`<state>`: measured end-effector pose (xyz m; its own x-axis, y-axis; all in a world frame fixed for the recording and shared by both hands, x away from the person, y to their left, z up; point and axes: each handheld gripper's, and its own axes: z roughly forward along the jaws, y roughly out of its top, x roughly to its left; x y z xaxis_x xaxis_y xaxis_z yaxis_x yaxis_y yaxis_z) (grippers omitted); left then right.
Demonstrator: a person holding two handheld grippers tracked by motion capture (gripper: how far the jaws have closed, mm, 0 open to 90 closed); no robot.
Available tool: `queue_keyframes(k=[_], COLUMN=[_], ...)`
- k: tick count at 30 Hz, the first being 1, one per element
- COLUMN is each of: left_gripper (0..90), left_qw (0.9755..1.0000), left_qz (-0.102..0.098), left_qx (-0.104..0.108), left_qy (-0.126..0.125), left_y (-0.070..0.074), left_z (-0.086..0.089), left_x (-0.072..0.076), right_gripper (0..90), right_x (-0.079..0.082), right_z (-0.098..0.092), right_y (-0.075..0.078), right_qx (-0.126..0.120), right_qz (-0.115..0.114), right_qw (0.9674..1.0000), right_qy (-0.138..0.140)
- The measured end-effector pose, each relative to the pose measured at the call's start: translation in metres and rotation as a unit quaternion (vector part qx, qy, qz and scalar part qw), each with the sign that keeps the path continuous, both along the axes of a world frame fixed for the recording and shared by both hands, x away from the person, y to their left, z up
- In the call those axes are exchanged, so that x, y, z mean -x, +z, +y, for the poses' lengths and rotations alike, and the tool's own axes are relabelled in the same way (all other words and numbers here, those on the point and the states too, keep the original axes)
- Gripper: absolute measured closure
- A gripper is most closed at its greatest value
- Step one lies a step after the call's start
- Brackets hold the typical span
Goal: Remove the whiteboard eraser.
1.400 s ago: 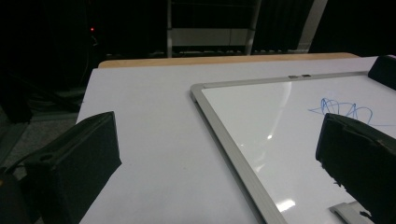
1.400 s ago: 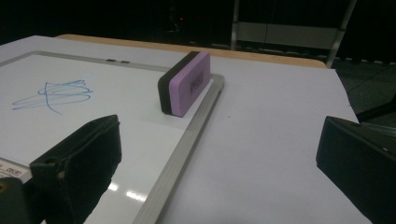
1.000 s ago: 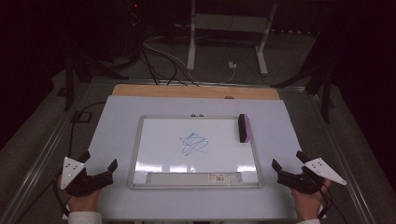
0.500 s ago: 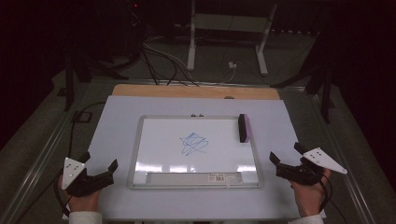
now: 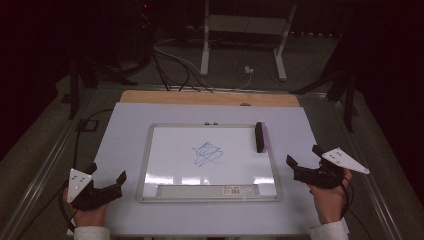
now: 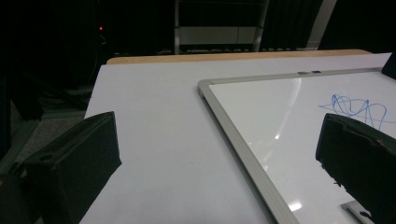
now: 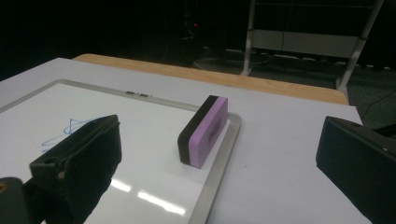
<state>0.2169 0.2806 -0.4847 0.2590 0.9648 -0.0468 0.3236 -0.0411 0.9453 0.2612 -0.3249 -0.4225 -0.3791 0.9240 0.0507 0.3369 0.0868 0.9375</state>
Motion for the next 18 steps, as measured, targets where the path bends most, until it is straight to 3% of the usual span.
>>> queue_keyframes(k=[18], left_gripper=[0.6], left_qw=[1.0], left_qz=[0.002], left_qx=[-0.003], left_qy=[0.0], left_y=[-0.002], left_z=[-0.001], left_x=[-0.001], right_gripper=[0.3], right_x=[-0.023], right_z=[0.009], right_y=[0.009], right_qx=[-0.007], right_qz=[0.011], right_qw=[0.9999], right_qy=[0.006])
